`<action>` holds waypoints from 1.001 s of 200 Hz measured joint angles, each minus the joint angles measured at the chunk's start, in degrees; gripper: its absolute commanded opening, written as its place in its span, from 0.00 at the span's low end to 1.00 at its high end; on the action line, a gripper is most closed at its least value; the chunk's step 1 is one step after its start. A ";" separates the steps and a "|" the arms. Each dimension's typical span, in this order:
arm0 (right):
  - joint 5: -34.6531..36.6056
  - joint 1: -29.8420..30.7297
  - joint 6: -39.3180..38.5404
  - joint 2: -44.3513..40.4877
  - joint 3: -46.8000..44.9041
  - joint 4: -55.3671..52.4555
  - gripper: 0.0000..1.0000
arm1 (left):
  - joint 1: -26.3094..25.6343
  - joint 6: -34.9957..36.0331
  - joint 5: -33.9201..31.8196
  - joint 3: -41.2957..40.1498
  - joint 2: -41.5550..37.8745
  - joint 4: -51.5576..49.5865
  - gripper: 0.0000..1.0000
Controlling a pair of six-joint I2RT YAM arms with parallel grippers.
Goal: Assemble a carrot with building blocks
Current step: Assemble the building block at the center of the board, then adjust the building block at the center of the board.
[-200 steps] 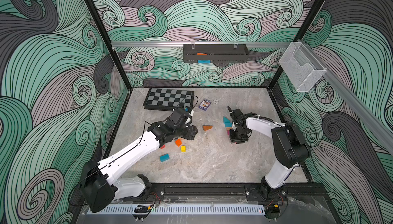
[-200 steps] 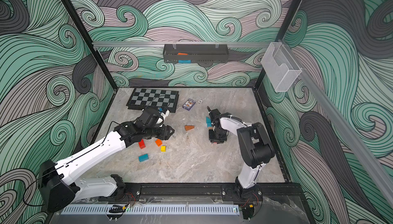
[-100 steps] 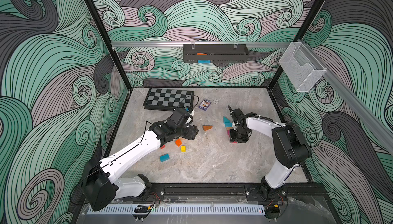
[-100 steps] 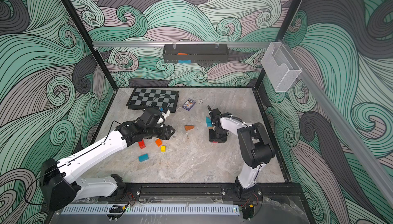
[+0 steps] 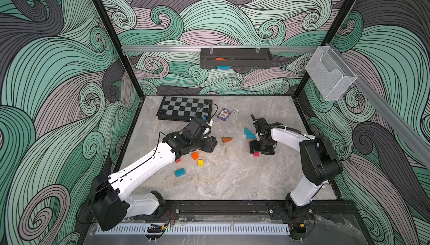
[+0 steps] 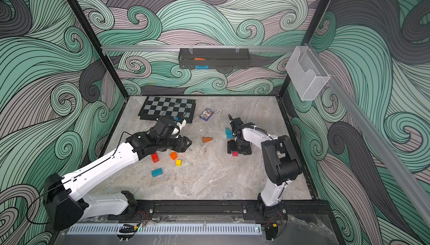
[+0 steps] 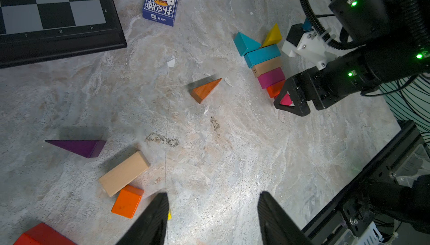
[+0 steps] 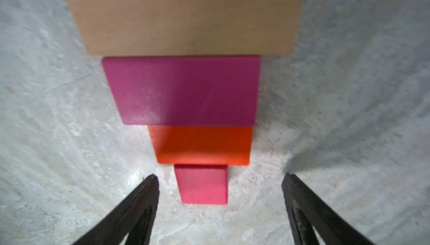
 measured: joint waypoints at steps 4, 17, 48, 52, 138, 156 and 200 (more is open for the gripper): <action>0.17 -0.09 -0.09 -0.72 0.66 -0.61 0.93 | 0.04 0.00 -0.11 0.26 -0.09 -0.11 0.64; 0.39 -0.57 -0.83 -3.28 4.28 -2.47 0.99 | 0.35 0.00 -0.44 0.72 -0.72 -0.22 0.69; 0.61 -2.67 -2.67 -5.79 14.73 -3.48 0.99 | 2.67 -0.55 -0.85 1.79 -3.43 -0.66 0.74; 0.61 -2.97 -2.91 -5.64 15.56 -3.50 0.99 | 3.06 -0.70 -0.85 1.81 -3.85 -0.66 0.74; 0.04 -7.58 -4.74 6.56 20.98 -3.58 0.83 | 6.54 -3.17 -0.33 1.81 -6.10 -1.07 0.73; 0.04 -8.72 -4.87 9.79 23.21 -3.21 0.72 | 6.54 -3.34 0.15 1.81 -6.03 -1.07 0.72; 1.09 -9.94 -4.66 15.74 27.28 -2.05 0.67 | 6.54 -3.45 0.55 1.81 -5.79 -1.09 0.72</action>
